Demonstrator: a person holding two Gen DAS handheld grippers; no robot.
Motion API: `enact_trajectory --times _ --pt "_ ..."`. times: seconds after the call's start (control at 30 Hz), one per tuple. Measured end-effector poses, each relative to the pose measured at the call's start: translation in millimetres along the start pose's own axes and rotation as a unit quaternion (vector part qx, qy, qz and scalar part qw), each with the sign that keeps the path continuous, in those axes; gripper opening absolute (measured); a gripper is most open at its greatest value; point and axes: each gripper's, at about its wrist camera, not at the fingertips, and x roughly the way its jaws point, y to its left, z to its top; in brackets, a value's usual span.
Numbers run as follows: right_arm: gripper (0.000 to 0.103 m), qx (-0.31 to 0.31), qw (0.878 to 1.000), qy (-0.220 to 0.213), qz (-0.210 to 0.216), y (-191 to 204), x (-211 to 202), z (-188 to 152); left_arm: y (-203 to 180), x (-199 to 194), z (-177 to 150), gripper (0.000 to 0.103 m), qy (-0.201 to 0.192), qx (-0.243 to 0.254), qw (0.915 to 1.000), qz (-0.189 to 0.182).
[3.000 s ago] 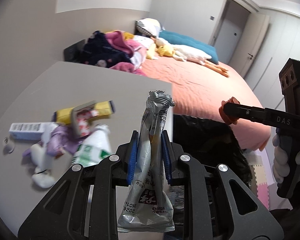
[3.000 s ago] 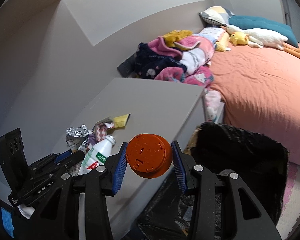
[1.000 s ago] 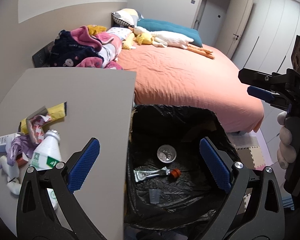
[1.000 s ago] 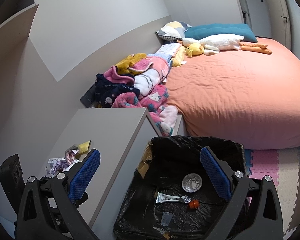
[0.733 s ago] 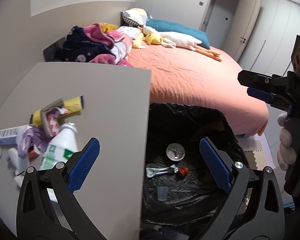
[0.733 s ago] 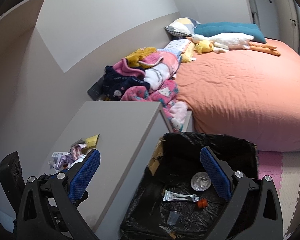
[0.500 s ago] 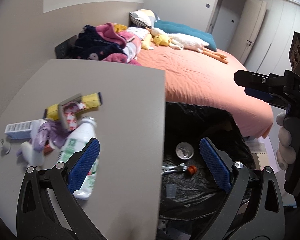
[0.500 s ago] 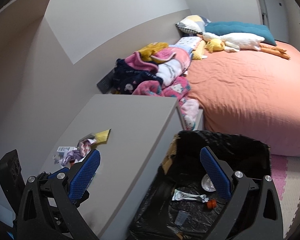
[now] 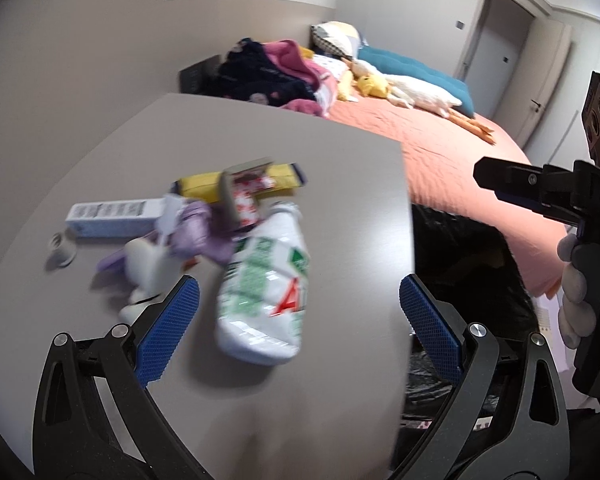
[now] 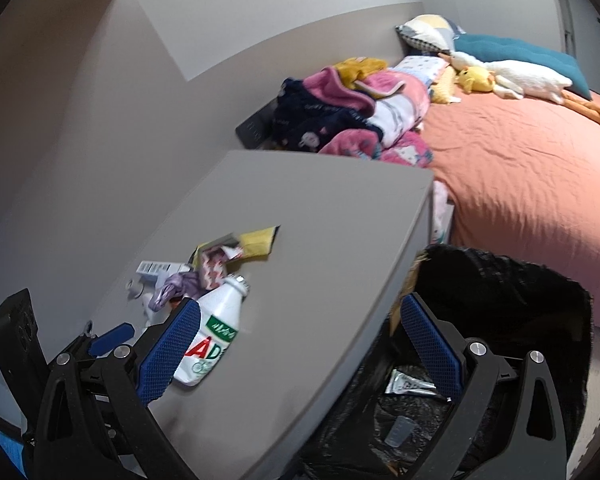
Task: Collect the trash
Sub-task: 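Move both open tools back over the table trash, then grasp the white foam piece with the left tool while the right tool grasps the AD bottle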
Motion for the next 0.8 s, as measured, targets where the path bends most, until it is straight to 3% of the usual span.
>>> enact_trajectory --times 0.63,0.8 --pt "0.100 -0.017 0.996 0.089 0.013 64.8 78.4 -23.6 87.7 13.3 -19.1 0.096 0.011 -0.044 0.9968 0.066" --pt "0.100 -0.010 0.994 0.108 0.011 75.6 99.8 -28.0 102.0 27.3 -19.3 0.093 0.022 -0.046 0.9965 0.066"
